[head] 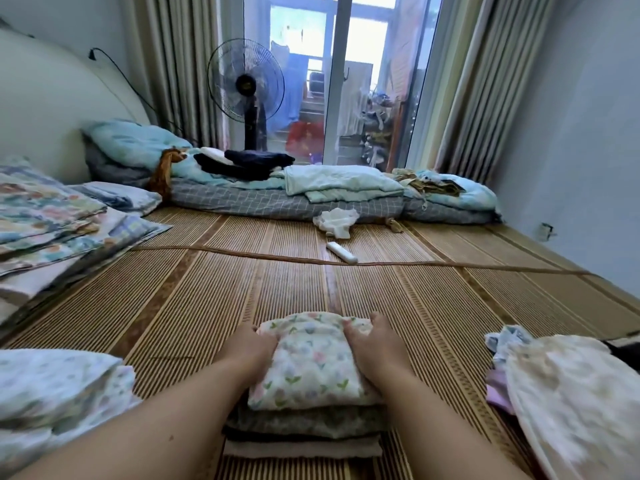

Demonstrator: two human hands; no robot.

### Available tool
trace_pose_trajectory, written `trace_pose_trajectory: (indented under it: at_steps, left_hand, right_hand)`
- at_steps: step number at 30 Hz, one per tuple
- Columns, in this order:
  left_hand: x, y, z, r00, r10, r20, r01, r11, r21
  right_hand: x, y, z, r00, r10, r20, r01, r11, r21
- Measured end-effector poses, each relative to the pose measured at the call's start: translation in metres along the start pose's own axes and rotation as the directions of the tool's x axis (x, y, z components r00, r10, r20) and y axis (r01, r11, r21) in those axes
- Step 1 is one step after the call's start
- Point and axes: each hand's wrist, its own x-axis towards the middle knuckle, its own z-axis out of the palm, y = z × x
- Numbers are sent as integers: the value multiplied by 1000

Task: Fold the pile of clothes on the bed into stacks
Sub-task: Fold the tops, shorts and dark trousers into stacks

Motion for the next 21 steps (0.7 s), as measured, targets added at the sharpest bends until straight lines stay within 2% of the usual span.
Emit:
trace_pose_trajectory:
  at_steps: [4,7,9,12,16,21]
  left_hand:
    - [-27,14,-19,995,39,-94,-32,996,82]
    - [-75,25,-32,978,165,-130,-138,972,192]
    - [-112,27,-30,957,268,-114,-238,944,227]
    - [-176,28,-9,913,404,47,-405,892,202]
    - [-260,13,45,787,551,278,-597,793,117]
    - [-331,5,131,680,591,435,-700,699,144]
  right_hand:
    - [-24,-14,-27,999,-27,-21,27,1000,15]
    - [-72,-21,-63,995,-104,5,103,994,19]
    - [-112,-17,-86,982,-187,23,188,981,-38]
    - [-172,9,-123,963,-267,26,268,960,-76]
    - [-235,73,-160,944,-329,33,328,918,-222]
    - [-279,166,-215,975,-198,-104,136,893,-430]
